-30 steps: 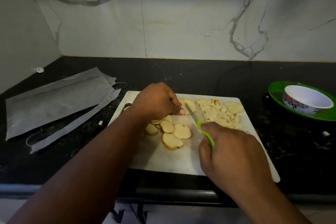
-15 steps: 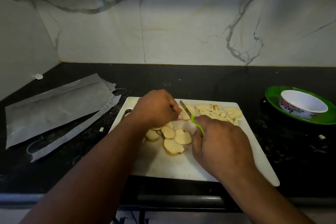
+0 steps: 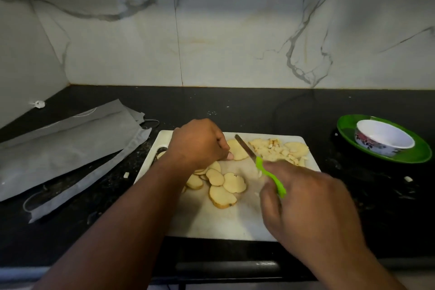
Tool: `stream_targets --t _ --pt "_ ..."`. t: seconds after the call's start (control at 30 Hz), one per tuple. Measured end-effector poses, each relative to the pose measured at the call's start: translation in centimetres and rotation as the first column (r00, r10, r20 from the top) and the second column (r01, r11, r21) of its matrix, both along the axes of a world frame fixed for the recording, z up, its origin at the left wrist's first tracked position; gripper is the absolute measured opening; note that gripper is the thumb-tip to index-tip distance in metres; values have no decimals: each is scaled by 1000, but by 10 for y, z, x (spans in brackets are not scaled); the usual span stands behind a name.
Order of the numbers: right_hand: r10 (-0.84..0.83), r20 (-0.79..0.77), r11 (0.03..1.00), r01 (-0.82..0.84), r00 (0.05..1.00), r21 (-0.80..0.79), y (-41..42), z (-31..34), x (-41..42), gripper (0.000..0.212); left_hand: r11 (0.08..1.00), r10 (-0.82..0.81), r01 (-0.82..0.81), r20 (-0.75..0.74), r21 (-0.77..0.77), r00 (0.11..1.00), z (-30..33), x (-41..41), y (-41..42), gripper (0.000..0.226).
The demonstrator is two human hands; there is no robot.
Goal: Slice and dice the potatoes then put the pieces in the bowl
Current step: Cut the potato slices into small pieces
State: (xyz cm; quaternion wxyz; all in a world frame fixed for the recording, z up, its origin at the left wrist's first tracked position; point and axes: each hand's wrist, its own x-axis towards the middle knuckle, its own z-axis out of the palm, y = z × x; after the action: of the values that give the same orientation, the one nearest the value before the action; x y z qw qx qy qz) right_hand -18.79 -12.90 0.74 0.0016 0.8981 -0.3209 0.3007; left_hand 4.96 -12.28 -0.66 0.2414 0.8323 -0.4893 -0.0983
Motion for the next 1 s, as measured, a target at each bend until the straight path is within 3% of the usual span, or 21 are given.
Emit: stream_targets --t 0.17,0.27,0.53,0.8,1.0 --pt "26 -126 996 -15 992 88 -13 -2 43 32 1000 6 -6 -6 2 1000 -4 1 -1 12" --pt "25 -165 995 -8 986 102 -5 -10 29 23 1000 22 -22 -24 -4 999 -6 4 -4 13" --pt "3 -40 999 -1 999 51 12 -11 -21 27 1000 -2 2 -8 16 1000 -7 6 -2 11" --pt "30 -100 997 -22 995 71 -9 -4 41 29 1000 14 -16 83 17 996 -1 2 6 13" --pt "25 -103 990 -11 994 140 3 -27 10 21 999 24 -25 45 19 999 -4 6 2 15"
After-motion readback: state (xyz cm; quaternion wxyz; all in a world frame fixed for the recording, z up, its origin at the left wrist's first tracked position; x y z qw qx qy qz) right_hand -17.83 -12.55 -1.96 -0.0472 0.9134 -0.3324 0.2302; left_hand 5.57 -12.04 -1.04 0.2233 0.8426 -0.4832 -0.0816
